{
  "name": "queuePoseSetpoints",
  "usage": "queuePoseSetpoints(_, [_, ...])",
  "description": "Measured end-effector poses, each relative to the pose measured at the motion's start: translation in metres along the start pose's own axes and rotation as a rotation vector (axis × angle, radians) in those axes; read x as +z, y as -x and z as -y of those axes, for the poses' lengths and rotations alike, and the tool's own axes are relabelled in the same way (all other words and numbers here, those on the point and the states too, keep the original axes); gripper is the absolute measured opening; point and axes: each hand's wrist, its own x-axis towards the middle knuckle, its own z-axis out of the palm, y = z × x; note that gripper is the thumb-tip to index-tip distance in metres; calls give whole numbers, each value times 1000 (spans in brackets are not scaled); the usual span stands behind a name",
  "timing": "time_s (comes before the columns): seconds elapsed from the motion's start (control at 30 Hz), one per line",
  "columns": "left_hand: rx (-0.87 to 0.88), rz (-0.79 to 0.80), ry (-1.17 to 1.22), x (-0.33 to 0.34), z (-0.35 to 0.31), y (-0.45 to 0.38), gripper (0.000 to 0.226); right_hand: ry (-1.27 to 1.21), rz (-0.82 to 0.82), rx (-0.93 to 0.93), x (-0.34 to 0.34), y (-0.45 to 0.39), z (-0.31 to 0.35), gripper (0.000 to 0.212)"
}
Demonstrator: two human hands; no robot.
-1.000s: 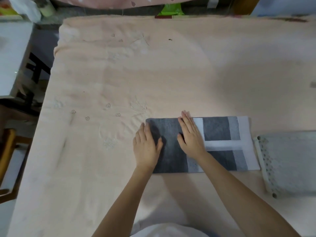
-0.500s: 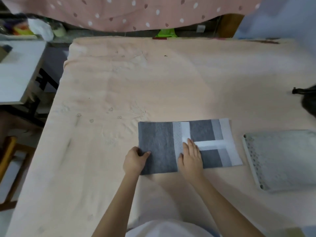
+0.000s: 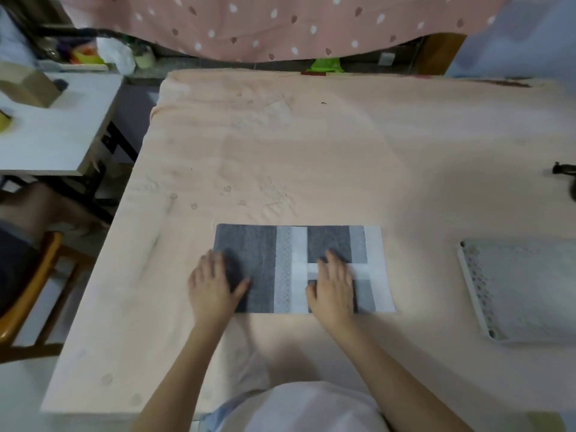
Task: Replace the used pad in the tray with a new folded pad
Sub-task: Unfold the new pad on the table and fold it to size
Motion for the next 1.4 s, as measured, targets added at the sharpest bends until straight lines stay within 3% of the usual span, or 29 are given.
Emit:
queuePoseSetpoints(0.1, [472,70,-21,19,-34,14,67,40,-31,265,-10,-3,-28,55])
queuePoseSetpoints(0.17, [573,177,-62,33,-54,17,61,43,-24,398,-16,-2,-45,56])
queuePoseSetpoints(0.43, [557,281,-145,55,-66,12,61,15,25,629,-27,3,-76,72])
queuePoseSetpoints(0.6, [550,307,-191,57,-66,12,64,-271,55,759,-35,-9,-89,79])
queuePoseSetpoints(0.67, [561,305,-173,55,-66,12,63,-422,66,786,-41,-13,-92,65])
queuePoseSetpoints(0.73, [570,302,-144,54,-65,12,62,-597,40,725,-44,-13,-91,32])
queuePoseSetpoints(0.8, [571,281,-110,54,-66,13,62,-698,49,627,-47,-15,-83,12])
queuePoseSetpoints(0.97, [594,170,102,44,-81,11,48,-301,8,185,-50,-15,-35,18])
queuePoseSetpoints(1.03, [524,161,249,37,-88,5,37,-285,75,62,-48,-13,-12,19])
queuePoseSetpoints(1.1, [289,236,516,30,-98,-2,33,-252,150,-5,-41,-11,7,20])
queuePoseSetpoints(1.17, [-30,392,806,20,-108,-13,43,-141,191,-41,-35,-10,19,22])
queuePoseSetpoints(1.23, [-222,497,964,16,-115,-25,56,-87,198,-56,-31,-8,28,25])
queuePoseSetpoints(1.4, [-170,456,741,24,-114,-35,55,-127,177,-108,-23,-4,20,27])
